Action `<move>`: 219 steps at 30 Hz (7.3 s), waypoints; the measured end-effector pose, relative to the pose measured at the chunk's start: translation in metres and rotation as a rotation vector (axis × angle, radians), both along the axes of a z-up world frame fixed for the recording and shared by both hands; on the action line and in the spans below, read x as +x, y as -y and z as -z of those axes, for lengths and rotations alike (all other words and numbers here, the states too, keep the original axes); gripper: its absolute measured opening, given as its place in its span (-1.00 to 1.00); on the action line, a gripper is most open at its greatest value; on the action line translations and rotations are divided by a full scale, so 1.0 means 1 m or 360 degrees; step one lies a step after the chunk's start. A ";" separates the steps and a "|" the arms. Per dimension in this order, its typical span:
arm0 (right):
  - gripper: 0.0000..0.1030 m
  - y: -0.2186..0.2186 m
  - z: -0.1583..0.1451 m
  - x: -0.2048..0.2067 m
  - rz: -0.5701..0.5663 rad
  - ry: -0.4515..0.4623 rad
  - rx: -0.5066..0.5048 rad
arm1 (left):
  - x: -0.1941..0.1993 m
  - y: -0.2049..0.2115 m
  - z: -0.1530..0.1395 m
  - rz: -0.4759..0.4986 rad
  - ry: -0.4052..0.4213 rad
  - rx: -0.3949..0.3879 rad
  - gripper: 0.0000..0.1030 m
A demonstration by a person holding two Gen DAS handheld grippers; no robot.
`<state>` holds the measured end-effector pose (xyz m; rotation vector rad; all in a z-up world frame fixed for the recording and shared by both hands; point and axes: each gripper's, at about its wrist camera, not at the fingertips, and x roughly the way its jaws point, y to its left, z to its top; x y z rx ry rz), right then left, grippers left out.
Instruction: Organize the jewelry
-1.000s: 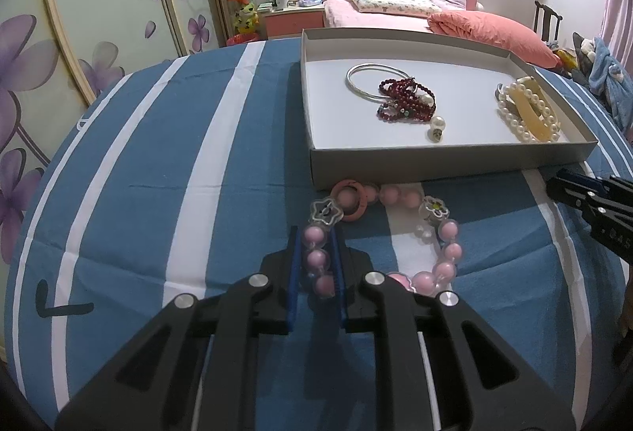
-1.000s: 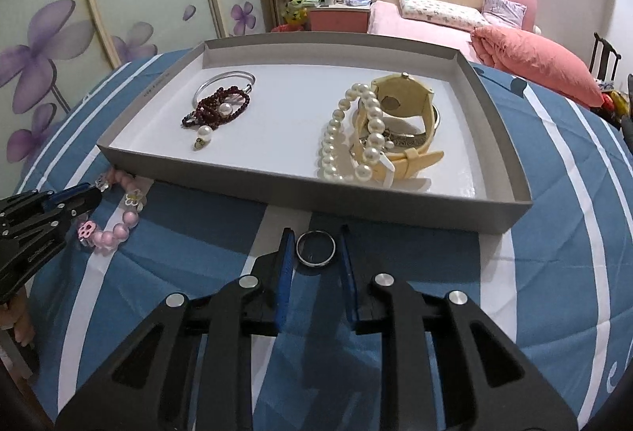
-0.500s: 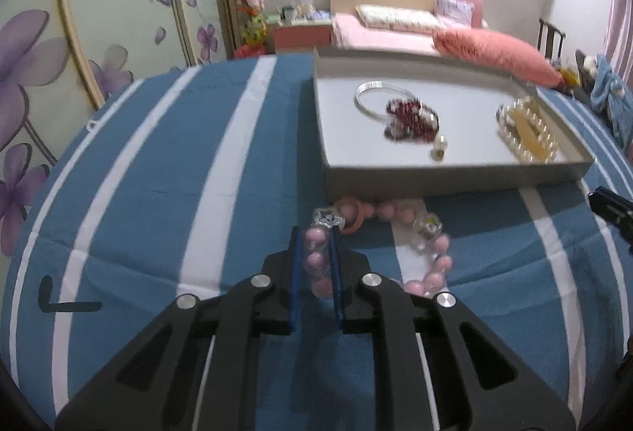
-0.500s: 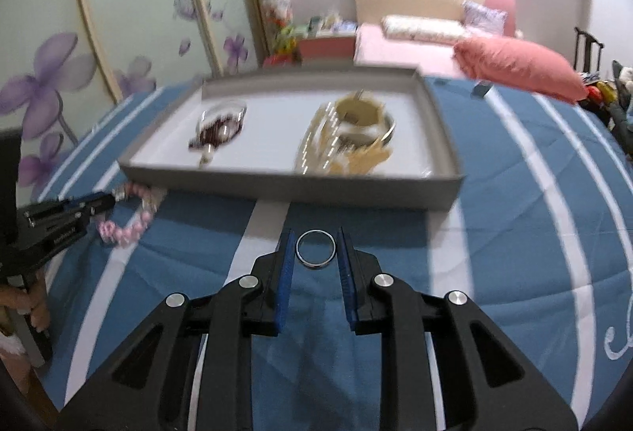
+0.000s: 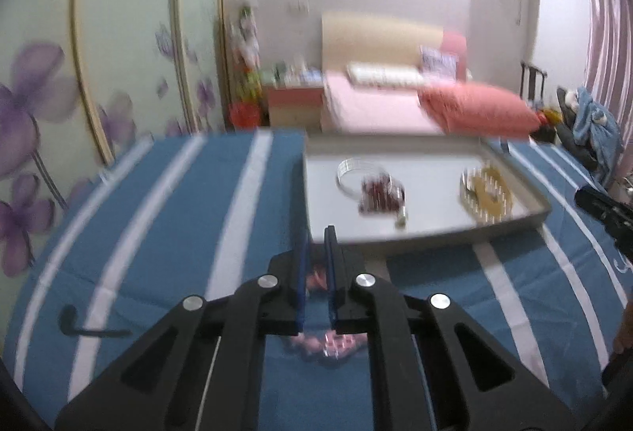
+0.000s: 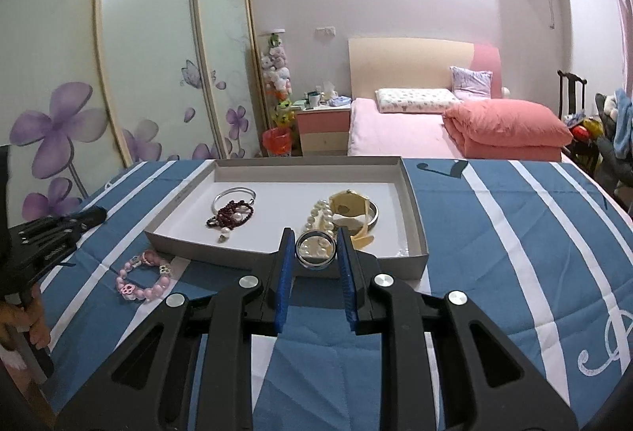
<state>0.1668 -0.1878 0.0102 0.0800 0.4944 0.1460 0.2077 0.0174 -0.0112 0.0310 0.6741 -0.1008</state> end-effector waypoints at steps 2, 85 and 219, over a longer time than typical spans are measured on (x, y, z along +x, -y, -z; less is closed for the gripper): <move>-0.56 -0.001 0.000 -0.003 -0.0008 0.0001 -0.0003 | 0.009 -0.003 0.014 -0.0008 -0.0113 0.0030 -0.59; -0.56 -0.019 -0.034 -0.008 0.0080 0.0540 -0.0077 | -0.024 0.057 -0.060 -0.0092 0.0610 0.0031 -0.63; 0.97 -0.016 0.005 -0.084 0.0152 0.0282 0.0099 | -0.123 0.033 -0.022 -0.0113 0.0635 0.0064 0.91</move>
